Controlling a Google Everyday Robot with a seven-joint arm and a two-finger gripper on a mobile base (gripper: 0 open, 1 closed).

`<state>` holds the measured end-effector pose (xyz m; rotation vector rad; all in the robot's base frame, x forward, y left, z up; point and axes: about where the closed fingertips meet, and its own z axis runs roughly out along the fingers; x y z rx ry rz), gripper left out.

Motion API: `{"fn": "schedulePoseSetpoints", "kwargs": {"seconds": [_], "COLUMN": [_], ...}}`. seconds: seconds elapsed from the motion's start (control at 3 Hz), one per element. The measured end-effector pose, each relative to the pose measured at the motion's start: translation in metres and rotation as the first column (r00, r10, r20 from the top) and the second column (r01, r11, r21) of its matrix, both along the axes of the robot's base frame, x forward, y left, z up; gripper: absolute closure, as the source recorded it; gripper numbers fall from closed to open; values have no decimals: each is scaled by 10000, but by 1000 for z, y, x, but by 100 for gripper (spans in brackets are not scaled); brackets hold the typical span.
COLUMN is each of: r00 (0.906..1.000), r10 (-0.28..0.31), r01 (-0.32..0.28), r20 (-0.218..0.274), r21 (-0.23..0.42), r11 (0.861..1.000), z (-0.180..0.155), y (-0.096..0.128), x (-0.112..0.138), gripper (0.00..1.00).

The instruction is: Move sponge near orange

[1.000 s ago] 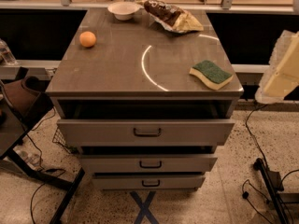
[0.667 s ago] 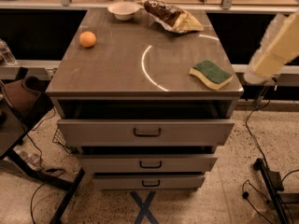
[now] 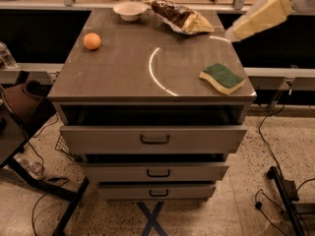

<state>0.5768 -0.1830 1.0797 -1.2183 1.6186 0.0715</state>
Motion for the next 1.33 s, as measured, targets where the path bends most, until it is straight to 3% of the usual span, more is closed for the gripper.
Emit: {"fn": "schedulePoseSetpoints", "kwargs": {"seconds": [0.33,0.67,1.0,1.33], "r00": [9988,9992,9994,9994], "r10": [131,34,-203,-196], "r01": [-211,-146,283,282], "r20": [467,392,-282,-294], "r21": [1733,2913,3247,3269], "r11": [9846,9565,9454,9446], "z": [-15,-44,-91,-92], "y": [9,13,22,23], "x": [26,35,37,37], "gripper": [0,0,0,0]}}
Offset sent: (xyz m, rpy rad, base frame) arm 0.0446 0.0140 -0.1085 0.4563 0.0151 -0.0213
